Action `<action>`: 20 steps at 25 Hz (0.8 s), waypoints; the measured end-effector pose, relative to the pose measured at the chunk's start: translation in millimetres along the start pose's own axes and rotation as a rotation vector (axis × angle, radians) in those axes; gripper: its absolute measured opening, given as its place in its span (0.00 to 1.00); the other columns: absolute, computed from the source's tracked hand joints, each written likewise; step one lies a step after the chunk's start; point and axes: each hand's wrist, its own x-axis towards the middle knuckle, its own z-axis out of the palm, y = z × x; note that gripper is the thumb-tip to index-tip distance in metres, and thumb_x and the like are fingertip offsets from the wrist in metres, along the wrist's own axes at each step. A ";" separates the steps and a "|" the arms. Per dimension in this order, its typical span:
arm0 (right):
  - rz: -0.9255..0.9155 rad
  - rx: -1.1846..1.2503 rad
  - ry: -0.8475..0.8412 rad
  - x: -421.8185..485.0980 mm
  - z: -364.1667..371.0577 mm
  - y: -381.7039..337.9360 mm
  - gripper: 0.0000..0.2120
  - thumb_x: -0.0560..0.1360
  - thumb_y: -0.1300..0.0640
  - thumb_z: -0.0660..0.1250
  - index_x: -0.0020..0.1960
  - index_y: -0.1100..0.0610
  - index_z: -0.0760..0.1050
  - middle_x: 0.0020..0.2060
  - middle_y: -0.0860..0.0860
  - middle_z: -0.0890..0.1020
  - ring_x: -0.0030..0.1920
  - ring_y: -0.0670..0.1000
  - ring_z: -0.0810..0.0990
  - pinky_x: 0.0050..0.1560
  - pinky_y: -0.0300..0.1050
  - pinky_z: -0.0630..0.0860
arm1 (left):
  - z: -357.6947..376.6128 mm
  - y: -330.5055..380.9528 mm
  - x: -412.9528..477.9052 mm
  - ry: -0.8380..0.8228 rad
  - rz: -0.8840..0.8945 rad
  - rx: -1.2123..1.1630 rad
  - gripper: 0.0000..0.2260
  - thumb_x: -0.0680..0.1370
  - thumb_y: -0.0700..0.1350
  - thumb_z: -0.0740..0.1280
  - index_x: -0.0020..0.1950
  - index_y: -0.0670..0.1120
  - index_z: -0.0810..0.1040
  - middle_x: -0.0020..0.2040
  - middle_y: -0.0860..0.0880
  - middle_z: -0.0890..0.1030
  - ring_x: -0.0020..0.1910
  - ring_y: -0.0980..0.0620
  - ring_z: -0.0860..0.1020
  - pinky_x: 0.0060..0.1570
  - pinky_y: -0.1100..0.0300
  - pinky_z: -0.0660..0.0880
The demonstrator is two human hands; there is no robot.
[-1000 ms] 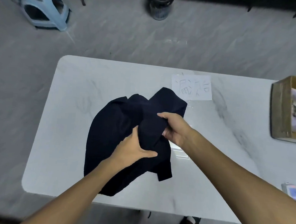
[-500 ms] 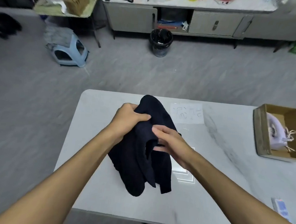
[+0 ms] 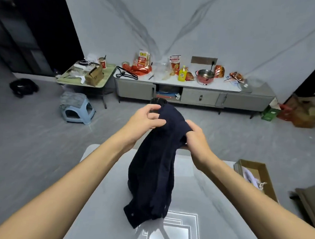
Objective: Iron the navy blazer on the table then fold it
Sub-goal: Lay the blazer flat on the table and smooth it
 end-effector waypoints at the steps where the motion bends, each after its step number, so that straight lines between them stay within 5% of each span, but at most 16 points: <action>1: -0.024 0.019 0.014 -1.6 -11.0 -17.4 0.09 0.77 0.66 0.56 0.49 0.59 0.75 0.37 0.54 0.82 0.33 0.48 0.80 0.37 0.46 0.79 | 9.8 4.7 -6.3 0.019 0.017 0.052 0.27 0.75 0.43 0.74 0.72 0.48 0.69 0.60 0.47 0.82 0.56 0.53 0.81 0.54 0.64 0.76; 4: -0.077 -0.028 0.020 -0.3 -36.3 -56.9 0.09 0.77 0.68 0.55 0.49 0.59 0.73 0.40 0.55 0.82 0.38 0.51 0.81 0.39 0.49 0.80 | 48.8 2.4 -24.0 0.197 0.067 0.321 0.34 0.74 0.56 0.73 0.76 0.50 0.61 0.69 0.51 0.72 0.59 0.52 0.77 0.59 0.55 0.74; 7: -0.069 -0.074 0.051 10.8 -61.5 -82.7 0.11 0.76 0.69 0.54 0.52 0.65 0.74 0.46 0.61 0.83 0.44 0.58 0.83 0.41 0.51 0.83 | 87.5 19.1 -32.8 0.437 0.250 0.567 0.27 0.74 0.62 0.69 0.67 0.53 0.65 0.60 0.55 0.73 0.51 0.53 0.77 0.50 0.55 0.72; 11: -0.073 -0.021 0.012 13.9 -101.2 -105.0 0.13 0.76 0.70 0.54 0.55 0.68 0.75 0.46 0.64 0.83 0.45 0.58 0.84 0.43 0.51 0.83 | 119.4 32.0 -14.6 0.330 0.119 0.920 0.21 0.75 0.60 0.67 0.64 0.54 0.69 0.56 0.53 0.78 0.54 0.45 0.78 0.56 0.48 0.73; 13: -0.134 -0.063 -0.007 16.6 -121.4 -113.5 0.10 0.76 0.69 0.55 0.53 0.66 0.73 0.45 0.61 0.83 0.45 0.57 0.84 0.42 0.50 0.83 | 116.2 31.0 -2.4 0.155 0.083 0.700 0.19 0.75 0.60 0.67 0.62 0.52 0.75 0.58 0.51 0.80 0.56 0.46 0.79 0.58 0.48 0.74; 16: -0.219 -0.164 0.025 21.6 -150.8 -123.4 0.08 0.75 0.67 0.57 0.49 0.57 0.71 0.46 0.56 0.78 0.43 0.51 0.79 0.40 0.44 0.76 | 116.7 36.6 7.9 -0.109 0.068 0.258 0.09 0.81 0.45 0.66 0.59 0.44 0.79 0.52 0.51 0.85 0.51 0.54 0.83 0.49 0.61 0.78; 20: -0.299 -0.303 0.053 27.5 -182.2 -126.4 0.04 0.75 0.61 0.59 0.48 0.55 0.71 0.52 0.53 0.76 0.48 0.51 0.77 0.47 0.48 0.74 | 130.1 58.3 22.5 -0.049 0.143 0.202 0.05 0.81 0.38 0.64 0.51 0.42 0.80 0.46 0.49 0.85 0.45 0.53 0.82 0.48 0.61 0.77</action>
